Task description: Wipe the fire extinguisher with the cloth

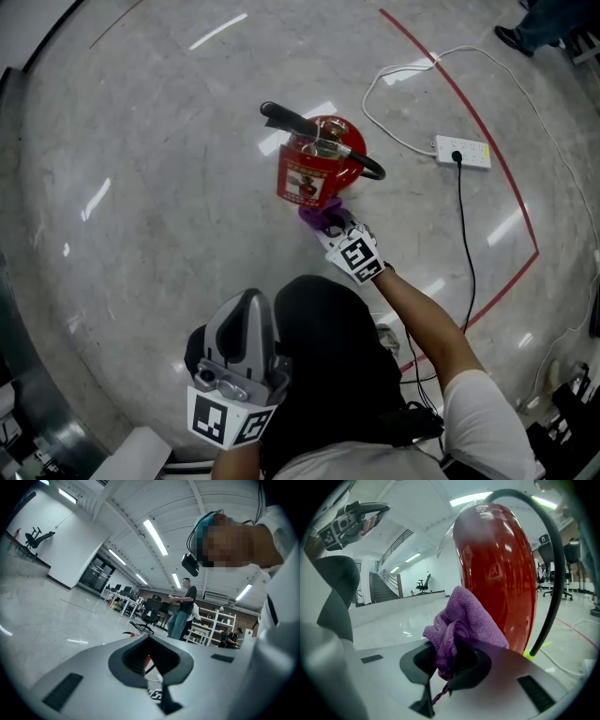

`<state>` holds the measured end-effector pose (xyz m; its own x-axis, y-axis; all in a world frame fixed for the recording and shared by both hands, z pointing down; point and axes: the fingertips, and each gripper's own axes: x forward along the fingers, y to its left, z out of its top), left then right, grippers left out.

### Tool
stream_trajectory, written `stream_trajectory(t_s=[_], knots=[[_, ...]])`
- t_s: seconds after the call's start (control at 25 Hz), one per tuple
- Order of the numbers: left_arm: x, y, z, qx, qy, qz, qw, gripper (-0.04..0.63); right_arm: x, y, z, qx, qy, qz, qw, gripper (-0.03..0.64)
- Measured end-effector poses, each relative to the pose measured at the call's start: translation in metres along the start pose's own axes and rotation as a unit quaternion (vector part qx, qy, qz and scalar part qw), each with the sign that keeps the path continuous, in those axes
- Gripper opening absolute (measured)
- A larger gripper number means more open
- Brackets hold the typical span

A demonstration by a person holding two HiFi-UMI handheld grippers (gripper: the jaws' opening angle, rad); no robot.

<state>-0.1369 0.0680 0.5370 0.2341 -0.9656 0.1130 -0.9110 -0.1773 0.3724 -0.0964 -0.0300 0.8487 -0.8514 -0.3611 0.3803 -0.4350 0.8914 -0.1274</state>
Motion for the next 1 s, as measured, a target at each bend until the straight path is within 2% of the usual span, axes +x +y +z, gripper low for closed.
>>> stream_trajectory(t_s=[0.36, 0.52, 0.76, 1.0], knots=[[0.0, 0.005, -0.022, -0.018, 0.022, 0.008, 0.9996, 0.005, 0.02, -0.007, -0.05, 0.039, 0.037, 0.0, 0.999, 0.049], [0.01, -0.001, -0.034, -0.024, 0.031, -0.004, 0.9992, 0.004, 0.027, -0.011, -0.064, 0.049, 0.051, -0.006, 0.998, 0.049], [0.019, -0.009, -0.035, -0.021, 0.033, -0.016, 0.9991, 0.004, 0.032, -0.016, -0.085, 0.057, 0.07, -0.01, 0.996, 0.049], [0.02, -0.002, -0.037, -0.023, 0.034, -0.011, 0.9991, 0.005, 0.034, -0.019, -0.101, 0.068, 0.082, -0.015, 0.994, 0.049]])
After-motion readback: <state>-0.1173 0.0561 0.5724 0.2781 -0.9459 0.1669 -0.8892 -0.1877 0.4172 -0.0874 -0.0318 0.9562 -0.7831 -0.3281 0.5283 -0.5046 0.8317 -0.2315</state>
